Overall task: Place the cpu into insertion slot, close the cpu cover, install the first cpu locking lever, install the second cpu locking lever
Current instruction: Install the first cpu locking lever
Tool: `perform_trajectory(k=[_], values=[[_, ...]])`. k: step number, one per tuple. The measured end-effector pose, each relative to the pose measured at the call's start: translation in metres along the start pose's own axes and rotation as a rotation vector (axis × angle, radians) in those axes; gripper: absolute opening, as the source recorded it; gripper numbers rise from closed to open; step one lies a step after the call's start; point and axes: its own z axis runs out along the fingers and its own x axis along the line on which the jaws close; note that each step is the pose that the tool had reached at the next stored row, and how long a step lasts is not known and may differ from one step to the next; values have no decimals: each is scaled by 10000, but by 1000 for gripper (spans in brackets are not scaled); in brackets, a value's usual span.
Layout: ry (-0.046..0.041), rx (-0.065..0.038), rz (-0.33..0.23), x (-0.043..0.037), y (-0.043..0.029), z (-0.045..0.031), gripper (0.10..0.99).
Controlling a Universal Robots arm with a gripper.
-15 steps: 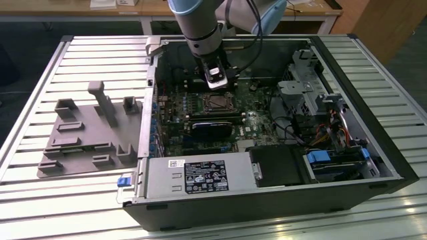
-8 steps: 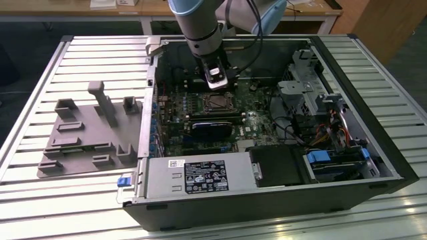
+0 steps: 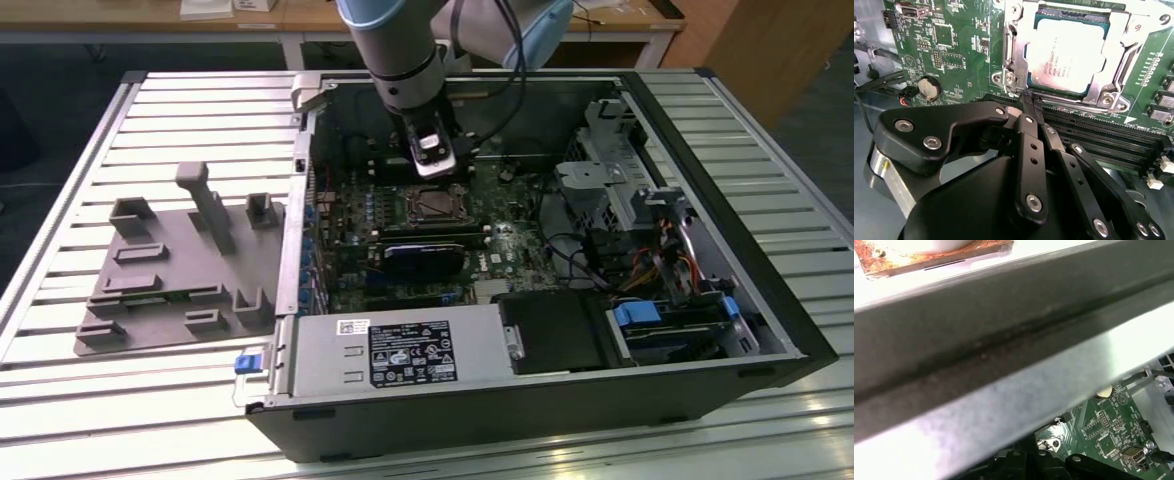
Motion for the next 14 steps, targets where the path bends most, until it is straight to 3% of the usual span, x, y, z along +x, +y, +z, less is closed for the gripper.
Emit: perform_trajectory(k=[14], values=[[-88, 39, -31, -36, 40, -154, 106]])
